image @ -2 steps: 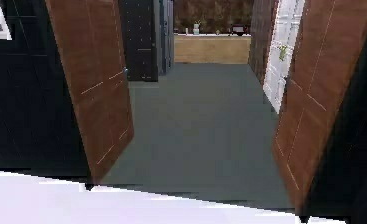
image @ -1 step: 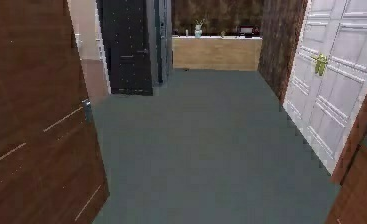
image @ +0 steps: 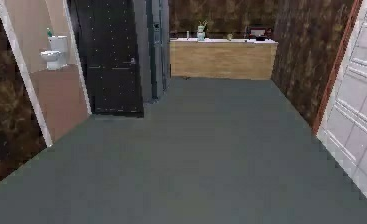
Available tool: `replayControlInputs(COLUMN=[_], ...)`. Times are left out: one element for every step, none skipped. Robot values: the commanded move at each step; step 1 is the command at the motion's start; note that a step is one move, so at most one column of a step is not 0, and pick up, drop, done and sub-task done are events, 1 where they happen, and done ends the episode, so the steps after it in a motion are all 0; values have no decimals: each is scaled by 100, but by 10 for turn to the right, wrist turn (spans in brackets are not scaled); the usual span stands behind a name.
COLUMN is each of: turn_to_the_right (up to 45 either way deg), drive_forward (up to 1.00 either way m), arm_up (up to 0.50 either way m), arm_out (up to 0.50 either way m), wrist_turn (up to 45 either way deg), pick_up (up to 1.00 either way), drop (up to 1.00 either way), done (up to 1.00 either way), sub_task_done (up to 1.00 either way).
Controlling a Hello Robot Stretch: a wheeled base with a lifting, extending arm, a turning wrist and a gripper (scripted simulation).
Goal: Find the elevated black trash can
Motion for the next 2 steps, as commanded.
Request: replayControlInputs(turn_to_the_right=[0, -270], drive_forward=[45, 0], arm_up=[0, 0], arm_out=[0, 0], wrist_turn=[0, 0], pick_up=[0, 0], drop=[0, 0], done=[0, 0], sub_task_done=[0, 0])
